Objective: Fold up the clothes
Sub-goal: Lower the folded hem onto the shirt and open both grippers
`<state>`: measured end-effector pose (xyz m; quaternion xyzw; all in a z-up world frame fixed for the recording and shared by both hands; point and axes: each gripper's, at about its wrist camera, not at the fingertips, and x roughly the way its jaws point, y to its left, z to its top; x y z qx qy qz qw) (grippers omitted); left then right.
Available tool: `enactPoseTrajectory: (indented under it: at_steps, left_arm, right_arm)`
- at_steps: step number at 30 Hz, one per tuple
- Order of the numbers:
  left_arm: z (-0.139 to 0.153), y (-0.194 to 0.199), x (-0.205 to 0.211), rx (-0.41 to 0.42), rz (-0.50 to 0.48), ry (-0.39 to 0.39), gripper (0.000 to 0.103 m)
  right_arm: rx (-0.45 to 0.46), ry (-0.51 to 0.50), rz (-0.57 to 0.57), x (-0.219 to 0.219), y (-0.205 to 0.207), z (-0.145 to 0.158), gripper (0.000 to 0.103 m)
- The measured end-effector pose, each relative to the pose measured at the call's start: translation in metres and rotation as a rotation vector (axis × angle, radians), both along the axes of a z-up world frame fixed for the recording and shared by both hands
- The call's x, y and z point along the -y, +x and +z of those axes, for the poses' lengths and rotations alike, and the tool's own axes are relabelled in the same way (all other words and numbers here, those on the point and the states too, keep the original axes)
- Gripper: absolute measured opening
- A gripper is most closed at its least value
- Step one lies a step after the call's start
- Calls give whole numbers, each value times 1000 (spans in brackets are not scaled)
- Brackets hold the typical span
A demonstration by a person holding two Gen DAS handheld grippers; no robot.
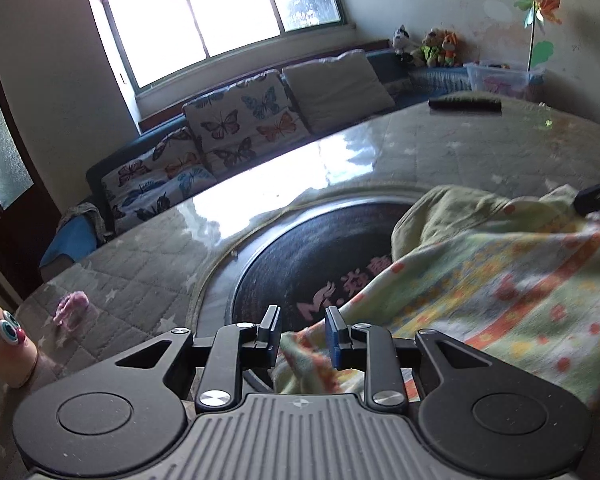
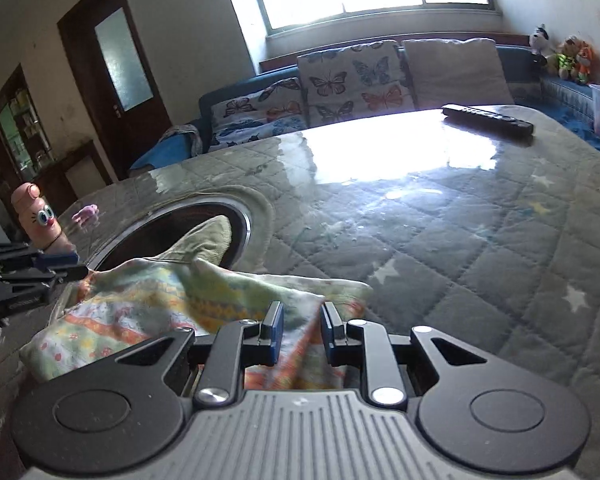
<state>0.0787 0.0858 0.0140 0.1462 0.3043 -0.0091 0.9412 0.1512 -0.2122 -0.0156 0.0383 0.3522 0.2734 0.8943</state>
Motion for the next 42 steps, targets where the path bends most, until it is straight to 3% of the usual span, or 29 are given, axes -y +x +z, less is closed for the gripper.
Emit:
enactPoseTrajectory:
  at_steps: [2,5,7,10,13,16,22,29,35,42]
  left_arm:
    - [7,-2,5,10,-26,-23,27]
    - [7,2,16,-5,-65,-57,27]
    - [6,5,24,-15,-89,-74,27]
    - [1,12,34,-33,-123,-96,27]
    - [-7,24,39,-66,-137,-116,27]
    - [-13,33,40,-89,-121,-130,36]
    - [-9,38,35,-84,-97,-179,42]
    - [-13,43,41,-77,-93,-205,42]
    - [-20,47,43,-82,-81,-187,42]
    - [-18,41,41,-72,-76,-198,42]
  right_arm:
    - [-2,-2,-8,-2,0,-1,20]
    - [-4,-4,-20,-5,0,-3,7]
    - [8,-14,-33,-8,-2,-1,4]
    - [78,-55,-57,-11,-12,9,4]
    - [71,-110,-61,-18,-11,1,5]
    - [92,-152,-76,-22,-11,-2,11]
    - [155,-99,-18,-33,-18,23,16]
    - [113,-81,127,-83,-12,14,16]
    - [89,-123,134,-104,-1,-2,14]
    - [107,-107,134,-100,-10,4,14]
